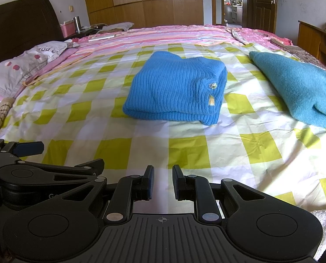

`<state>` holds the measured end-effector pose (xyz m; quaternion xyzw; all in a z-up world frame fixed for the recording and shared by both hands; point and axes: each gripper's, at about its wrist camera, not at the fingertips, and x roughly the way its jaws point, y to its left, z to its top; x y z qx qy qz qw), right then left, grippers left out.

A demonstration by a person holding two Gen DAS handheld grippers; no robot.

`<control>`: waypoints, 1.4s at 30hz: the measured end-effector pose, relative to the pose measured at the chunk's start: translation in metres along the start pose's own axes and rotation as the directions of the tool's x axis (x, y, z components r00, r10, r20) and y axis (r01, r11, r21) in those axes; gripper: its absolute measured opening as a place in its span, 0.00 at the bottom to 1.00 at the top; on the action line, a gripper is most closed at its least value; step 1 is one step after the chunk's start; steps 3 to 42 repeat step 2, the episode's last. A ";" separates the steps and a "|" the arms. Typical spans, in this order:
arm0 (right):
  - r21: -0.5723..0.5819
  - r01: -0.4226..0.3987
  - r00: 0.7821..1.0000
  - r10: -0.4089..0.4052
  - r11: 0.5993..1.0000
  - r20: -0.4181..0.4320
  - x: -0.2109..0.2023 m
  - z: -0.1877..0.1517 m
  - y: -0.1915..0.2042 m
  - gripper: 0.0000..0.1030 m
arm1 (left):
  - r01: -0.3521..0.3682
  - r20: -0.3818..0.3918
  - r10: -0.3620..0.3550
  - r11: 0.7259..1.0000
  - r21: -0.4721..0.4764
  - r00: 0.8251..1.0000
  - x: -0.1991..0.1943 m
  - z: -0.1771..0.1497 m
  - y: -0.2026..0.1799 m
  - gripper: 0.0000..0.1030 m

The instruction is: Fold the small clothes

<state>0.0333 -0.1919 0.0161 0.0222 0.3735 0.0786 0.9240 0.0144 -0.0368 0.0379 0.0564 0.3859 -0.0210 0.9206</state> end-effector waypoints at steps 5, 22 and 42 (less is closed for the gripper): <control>-0.001 0.001 1.000 -0.001 1.000 0.000 0.000 0.000 0.000 0.18 | 0.000 0.000 0.000 1.000 0.000 1.000 0.000 0.000 0.000 1.00; -0.001 0.001 1.000 -0.001 1.000 0.000 0.000 0.000 0.000 0.18 | 0.000 0.000 0.000 1.000 0.000 1.000 0.000 0.000 0.000 1.00; -0.001 0.001 1.000 -0.001 1.000 0.000 0.000 0.000 0.000 0.18 | 0.000 0.000 0.000 1.000 0.000 1.000 0.000 0.000 0.000 1.00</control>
